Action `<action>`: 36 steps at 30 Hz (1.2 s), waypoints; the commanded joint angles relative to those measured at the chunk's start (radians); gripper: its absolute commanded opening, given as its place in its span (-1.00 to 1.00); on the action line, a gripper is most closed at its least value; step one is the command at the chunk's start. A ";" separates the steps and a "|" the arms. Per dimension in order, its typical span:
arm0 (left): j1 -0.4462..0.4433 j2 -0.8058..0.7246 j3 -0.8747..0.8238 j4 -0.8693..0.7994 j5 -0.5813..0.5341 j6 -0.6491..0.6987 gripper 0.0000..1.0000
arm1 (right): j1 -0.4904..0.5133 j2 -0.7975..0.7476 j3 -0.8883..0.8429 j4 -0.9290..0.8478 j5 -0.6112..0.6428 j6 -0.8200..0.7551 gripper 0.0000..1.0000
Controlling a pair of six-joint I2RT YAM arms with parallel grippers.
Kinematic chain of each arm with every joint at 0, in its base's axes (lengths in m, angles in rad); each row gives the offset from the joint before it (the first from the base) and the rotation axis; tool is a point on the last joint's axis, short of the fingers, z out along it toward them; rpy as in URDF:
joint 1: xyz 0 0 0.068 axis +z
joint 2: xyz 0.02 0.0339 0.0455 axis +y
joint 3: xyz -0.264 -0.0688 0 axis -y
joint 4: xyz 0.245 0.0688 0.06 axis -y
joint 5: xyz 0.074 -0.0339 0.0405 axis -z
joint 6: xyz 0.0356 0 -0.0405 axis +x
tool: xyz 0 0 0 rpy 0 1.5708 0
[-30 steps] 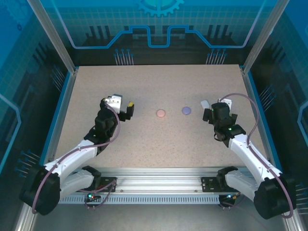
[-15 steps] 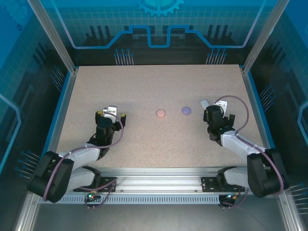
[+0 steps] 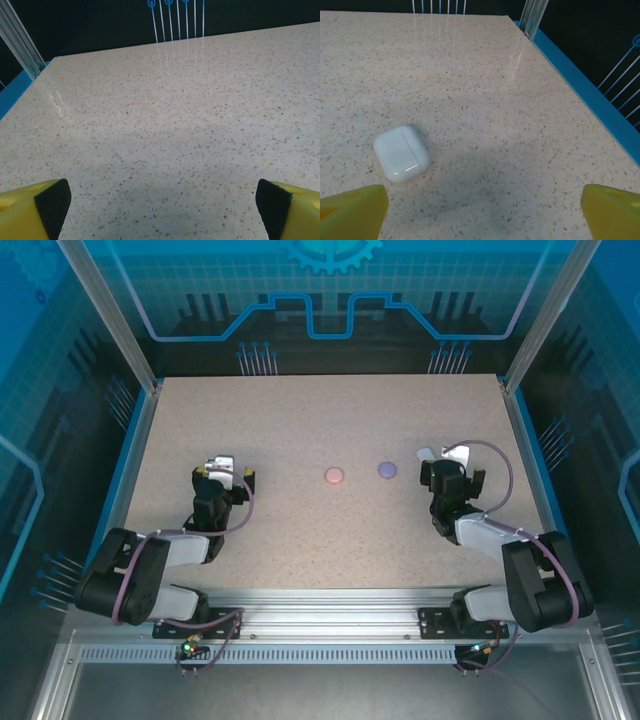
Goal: Insert the wireless bluetooth earbuds into the charging case
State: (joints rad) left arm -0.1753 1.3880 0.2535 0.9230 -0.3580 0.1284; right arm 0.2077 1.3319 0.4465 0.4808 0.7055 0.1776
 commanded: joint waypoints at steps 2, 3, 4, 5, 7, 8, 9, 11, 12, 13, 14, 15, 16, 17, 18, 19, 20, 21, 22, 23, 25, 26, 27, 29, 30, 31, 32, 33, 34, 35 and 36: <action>0.026 0.054 0.016 0.083 0.081 -0.033 0.98 | -0.068 0.024 -0.061 0.210 -0.083 -0.024 1.00; 0.032 0.052 0.022 0.068 0.087 -0.040 0.98 | -0.080 0.035 -0.072 0.238 -0.087 -0.015 1.00; 0.039 0.052 0.021 0.066 0.095 -0.048 0.97 | -0.089 0.040 -0.075 0.244 -0.097 -0.005 1.00; 0.045 0.056 0.019 0.074 0.100 -0.052 0.97 | -0.093 0.045 -0.076 0.249 -0.110 -0.007 1.00; 0.055 0.064 0.028 0.067 0.116 -0.056 0.98 | -0.094 0.052 -0.064 0.239 -0.133 -0.016 1.00; 0.060 0.064 0.034 0.056 0.122 -0.061 0.97 | -0.096 0.055 -0.058 0.233 -0.145 -0.021 1.00; 0.070 0.071 0.037 0.053 0.135 -0.068 0.97 | -0.095 0.061 -0.057 0.239 -0.172 -0.037 1.00; 0.076 0.097 0.040 0.071 0.148 -0.070 0.97 | -0.095 0.070 -0.065 0.272 -0.256 -0.085 1.00; 0.078 0.109 0.044 0.073 0.149 -0.072 0.98 | -0.093 0.076 -0.074 0.300 -0.306 -0.108 1.00; 0.079 0.119 0.050 0.071 0.159 -0.070 0.97 | -0.093 0.082 -0.079 0.318 -0.344 -0.125 1.00; 0.080 0.129 0.055 0.072 0.168 -0.064 0.98 | -0.093 0.089 -0.081 0.327 -0.369 -0.135 1.00; 0.084 0.121 0.063 0.044 0.175 -0.071 0.98 | -0.095 0.098 -0.081 0.334 -0.400 -0.147 1.00; 0.089 0.124 0.071 0.034 0.183 -0.073 0.98 | -0.097 0.115 -0.084 0.353 -0.432 -0.156 1.00; 0.092 0.123 0.076 0.023 0.189 -0.074 0.98 | -0.096 0.153 -0.094 0.398 -0.440 -0.163 1.00; 0.098 0.124 0.085 0.003 0.203 -0.077 0.97 | -0.100 0.185 -0.090 0.450 -0.439 -0.168 1.00; 0.104 0.124 0.092 -0.007 0.213 -0.078 0.98 | -0.112 0.163 -0.051 0.329 -0.466 -0.154 1.00; 0.107 0.123 0.097 -0.020 0.223 -0.081 0.98 | -0.126 0.171 -0.040 0.320 -0.508 -0.156 1.00; 0.109 0.124 0.101 -0.026 0.226 -0.082 0.98 | -0.139 0.169 -0.039 0.316 -0.537 -0.150 1.00; 0.113 0.124 0.107 -0.037 0.233 -0.084 0.98 | -0.149 0.166 -0.041 0.314 -0.559 -0.145 1.00; 0.118 0.126 0.111 -0.045 0.240 -0.087 0.98 | -0.149 0.168 -0.042 0.323 -0.563 -0.146 1.00; 0.142 0.128 0.138 -0.089 0.268 -0.106 0.98 | -0.151 0.168 -0.037 0.310 -0.564 -0.146 1.00; 0.159 0.131 0.156 -0.122 0.281 -0.123 0.98 | -0.150 0.168 -0.035 0.308 -0.563 -0.145 1.00; 0.176 0.130 0.159 -0.131 0.317 -0.135 0.98 | -0.150 0.168 -0.034 0.306 -0.562 -0.146 1.00; 0.183 0.130 0.160 -0.131 0.326 -0.138 0.98 | -0.148 0.169 -0.034 0.304 -0.558 -0.148 1.00; 0.183 0.132 0.160 -0.132 0.327 -0.138 0.97 | -0.146 0.169 -0.034 0.304 -0.556 -0.147 1.00; 0.183 0.131 0.160 -0.132 0.326 -0.137 0.97 | -0.145 0.168 -0.034 0.302 -0.555 -0.147 1.00; 0.183 0.131 0.161 -0.133 0.324 -0.138 0.98 | -0.145 0.170 -0.032 0.303 -0.551 -0.149 1.00; 0.184 0.131 0.161 -0.132 0.324 -0.137 0.98 | -0.143 0.169 -0.032 0.302 -0.549 -0.150 1.00; 0.181 0.131 0.162 -0.132 0.321 -0.135 0.98 | -0.140 0.170 -0.032 0.302 -0.544 -0.152 1.00; 0.176 0.131 0.159 -0.130 0.312 -0.132 0.97 | -0.133 0.171 -0.030 0.303 -0.531 -0.156 1.00; 0.167 0.131 0.159 -0.129 0.295 -0.128 0.98 | -0.131 0.170 -0.032 0.304 -0.525 -0.157 1.00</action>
State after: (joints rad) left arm 0.0010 1.5124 0.3962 0.8028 -0.0700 0.0059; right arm 0.0711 1.4975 0.3946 0.7776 0.1730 0.0395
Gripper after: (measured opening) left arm 0.988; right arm 0.998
